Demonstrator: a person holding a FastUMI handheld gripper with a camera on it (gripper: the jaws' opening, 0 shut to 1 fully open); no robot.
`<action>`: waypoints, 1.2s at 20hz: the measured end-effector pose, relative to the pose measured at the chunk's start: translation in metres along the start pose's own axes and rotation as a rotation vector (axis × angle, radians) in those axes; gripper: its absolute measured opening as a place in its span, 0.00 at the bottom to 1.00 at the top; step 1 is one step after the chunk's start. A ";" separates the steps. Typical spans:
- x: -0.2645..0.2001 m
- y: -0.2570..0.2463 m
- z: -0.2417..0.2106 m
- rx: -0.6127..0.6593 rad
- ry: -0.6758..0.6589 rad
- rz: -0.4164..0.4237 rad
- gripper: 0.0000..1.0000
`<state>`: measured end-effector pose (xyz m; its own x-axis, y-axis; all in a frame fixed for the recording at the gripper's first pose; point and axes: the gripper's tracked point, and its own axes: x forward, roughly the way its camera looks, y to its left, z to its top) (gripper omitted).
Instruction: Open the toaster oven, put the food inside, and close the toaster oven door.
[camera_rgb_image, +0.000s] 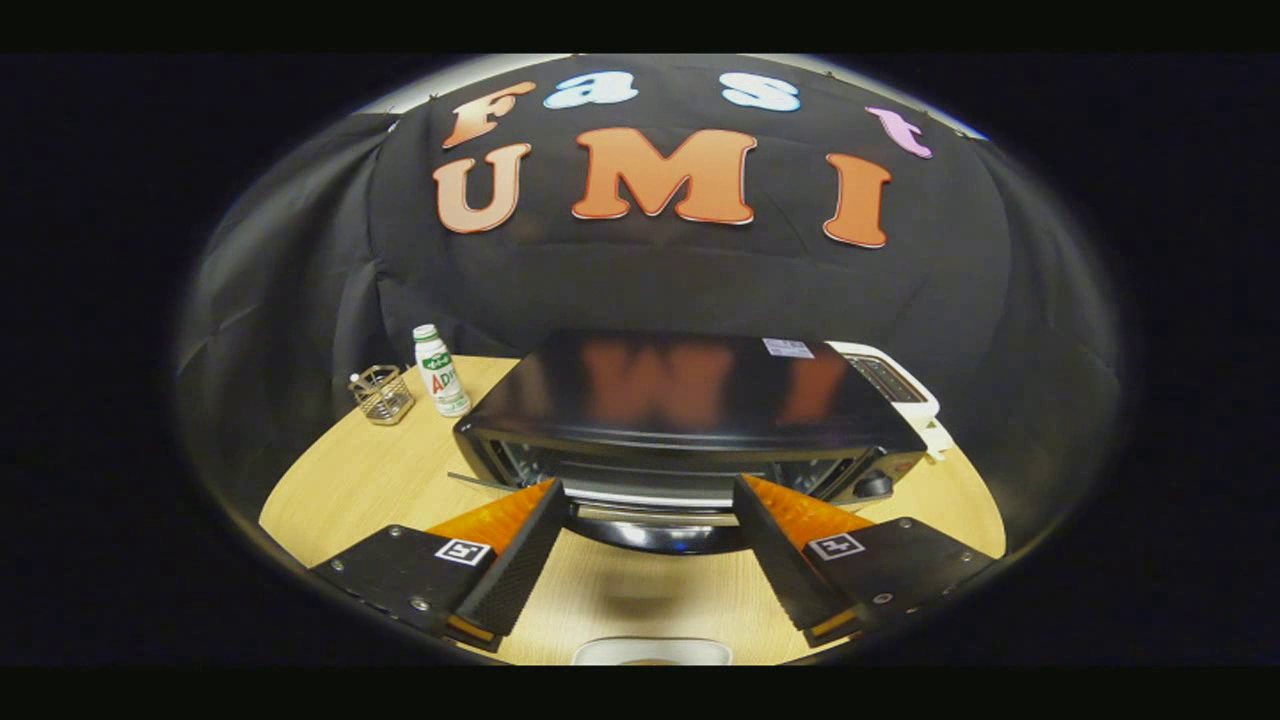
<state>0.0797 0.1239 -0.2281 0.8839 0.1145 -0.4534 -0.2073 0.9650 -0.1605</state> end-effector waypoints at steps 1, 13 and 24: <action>-0.007 0.001 -0.007 -0.008 0.001 0.003 1.00; -0.028 0.005 -0.129 0.082 0.164 0.034 0.98; -0.018 -0.001 -0.170 0.023 0.230 0.013 0.98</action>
<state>-0.0073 0.0811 -0.3690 0.7622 0.0725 -0.6433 -0.2062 0.9691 -0.1351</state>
